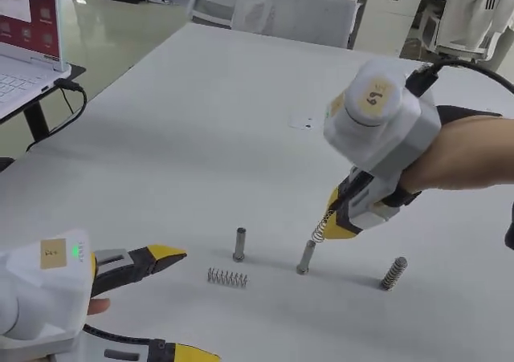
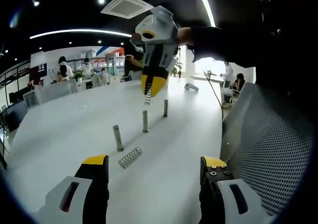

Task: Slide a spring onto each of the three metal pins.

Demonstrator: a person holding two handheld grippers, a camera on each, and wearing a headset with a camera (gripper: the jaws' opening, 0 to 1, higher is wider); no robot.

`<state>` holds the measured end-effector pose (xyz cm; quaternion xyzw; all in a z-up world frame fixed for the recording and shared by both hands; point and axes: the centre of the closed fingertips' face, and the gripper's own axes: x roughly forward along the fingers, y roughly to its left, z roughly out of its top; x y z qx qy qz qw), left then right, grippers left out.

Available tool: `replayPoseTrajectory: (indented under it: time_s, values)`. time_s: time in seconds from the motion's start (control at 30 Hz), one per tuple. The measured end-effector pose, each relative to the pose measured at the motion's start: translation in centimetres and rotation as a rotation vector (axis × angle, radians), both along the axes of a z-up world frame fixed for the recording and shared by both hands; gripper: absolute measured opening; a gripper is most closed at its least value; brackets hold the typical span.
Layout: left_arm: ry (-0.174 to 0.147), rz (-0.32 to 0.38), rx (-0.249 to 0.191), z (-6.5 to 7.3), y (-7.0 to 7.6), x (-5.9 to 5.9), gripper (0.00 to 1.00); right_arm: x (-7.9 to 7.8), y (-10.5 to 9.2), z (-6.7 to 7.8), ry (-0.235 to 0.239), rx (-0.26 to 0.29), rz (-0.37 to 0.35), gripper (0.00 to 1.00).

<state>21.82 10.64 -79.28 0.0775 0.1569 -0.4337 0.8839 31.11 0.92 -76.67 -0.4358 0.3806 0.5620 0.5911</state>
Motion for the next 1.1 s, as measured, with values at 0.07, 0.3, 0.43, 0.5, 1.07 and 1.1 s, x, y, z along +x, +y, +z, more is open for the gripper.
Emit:
replayPoseTrajectory:
  time_s: [0.07, 0.3, 0.43, 0.5, 1.07, 1.1]
  values:
    - [-0.002, -0.004, 0.006, 0.1, -0.1, -0.1, 0.71, 0.1, 0.0, -0.3, 0.0, -0.013, 0.004, 0.09]
    - [-0.007, -0.006, 0.009, 0.2, -0.1, -0.1, 0.71, 0.4, 0.2, -0.9, 0.012, -0.026, 0.008, 0.09]
    - [-0.005, -0.005, 0.008, 0.1, 0.1, -0.2, 0.71, 0.3, 0.3, -1.1, 0.019, -0.029, 0.011, 0.09]
    - [-0.004, -0.004, 0.008, 0.1, 0.2, -0.2, 0.71, 0.3, 0.3, -1.4, 0.021, -0.038, 0.013, 0.09]
    - [-0.004, -0.002, 0.007, 0.2, 0.1, -0.3, 0.69, 0.6, 0.1, -3.4, 0.047, -0.079, 0.014, 0.09]
    - [-0.005, -0.002, 0.007, 0.2, 0.1, -0.3, 0.69, 0.6, 0.0, -3.7, 0.046, -0.085, 0.015, 0.09]
